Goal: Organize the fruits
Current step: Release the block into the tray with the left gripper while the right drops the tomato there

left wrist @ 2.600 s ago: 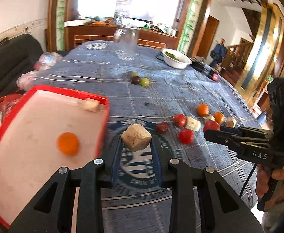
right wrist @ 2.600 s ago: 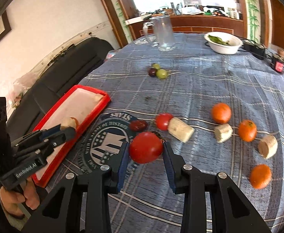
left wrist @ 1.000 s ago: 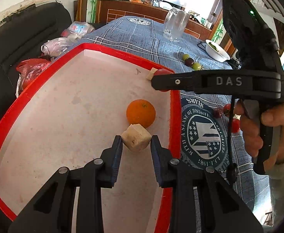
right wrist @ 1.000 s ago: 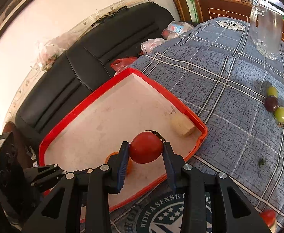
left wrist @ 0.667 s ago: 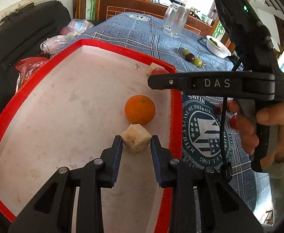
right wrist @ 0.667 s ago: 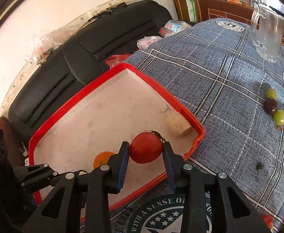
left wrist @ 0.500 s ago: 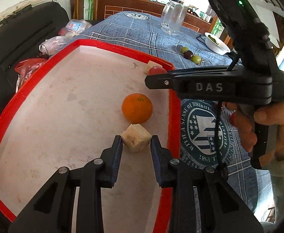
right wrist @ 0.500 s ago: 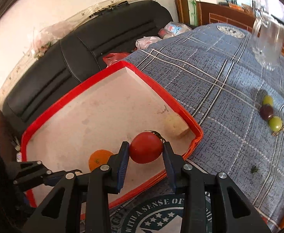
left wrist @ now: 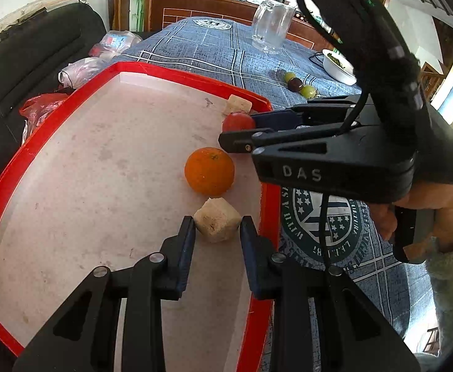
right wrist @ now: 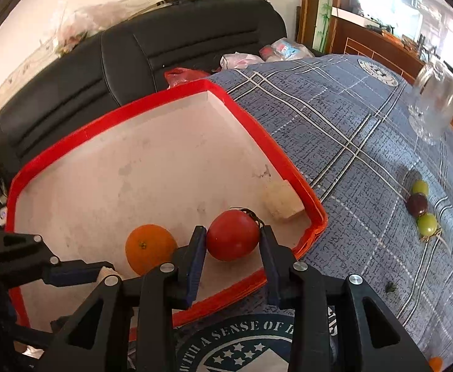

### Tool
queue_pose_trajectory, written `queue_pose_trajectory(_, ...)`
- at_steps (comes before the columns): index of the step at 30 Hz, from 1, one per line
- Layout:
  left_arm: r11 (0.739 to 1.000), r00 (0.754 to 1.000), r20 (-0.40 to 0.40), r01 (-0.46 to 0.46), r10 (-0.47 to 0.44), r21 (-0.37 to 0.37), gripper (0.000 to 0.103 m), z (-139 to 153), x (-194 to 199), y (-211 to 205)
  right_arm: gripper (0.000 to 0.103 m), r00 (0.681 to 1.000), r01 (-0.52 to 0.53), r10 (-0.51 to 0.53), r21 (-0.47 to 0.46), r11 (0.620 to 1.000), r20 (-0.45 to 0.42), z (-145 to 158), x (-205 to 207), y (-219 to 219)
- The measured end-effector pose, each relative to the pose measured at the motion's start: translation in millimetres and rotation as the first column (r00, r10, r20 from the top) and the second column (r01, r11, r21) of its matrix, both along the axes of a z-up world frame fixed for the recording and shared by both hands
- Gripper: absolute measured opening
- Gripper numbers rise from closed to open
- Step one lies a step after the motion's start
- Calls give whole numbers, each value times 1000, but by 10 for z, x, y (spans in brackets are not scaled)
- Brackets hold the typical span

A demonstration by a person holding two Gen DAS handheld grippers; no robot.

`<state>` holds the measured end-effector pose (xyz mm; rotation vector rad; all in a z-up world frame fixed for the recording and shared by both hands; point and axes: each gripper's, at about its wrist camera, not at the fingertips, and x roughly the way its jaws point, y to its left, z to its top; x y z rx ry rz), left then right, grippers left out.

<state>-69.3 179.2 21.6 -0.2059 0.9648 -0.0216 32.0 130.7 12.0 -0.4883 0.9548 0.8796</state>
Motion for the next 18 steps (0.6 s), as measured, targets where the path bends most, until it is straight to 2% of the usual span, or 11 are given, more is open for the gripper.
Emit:
queue_pose_trajectory(5,1000,1000,2,-7,7,-21,27,-4,-6,18,36,1000,-4,4,-22,1000,16,-14,0,23)
queue_pose_trajectory(13,999,1000,3,-18,18,-34,28,-3,-18,14,37,1000,9,-9,1,1000,8,21,-14,-28)
queue_pose_trajectory(16,998,1000,4,-29,30,-49,41,8,-29,11,41,1000,17,-17,25,1000,-9,60,-24,-71)
queue_pose_trajectory(18,998,999,4,-52,52,-22,54,21,-33,8,44,1000,21,-21,36,999,-10,87,-46,-96)
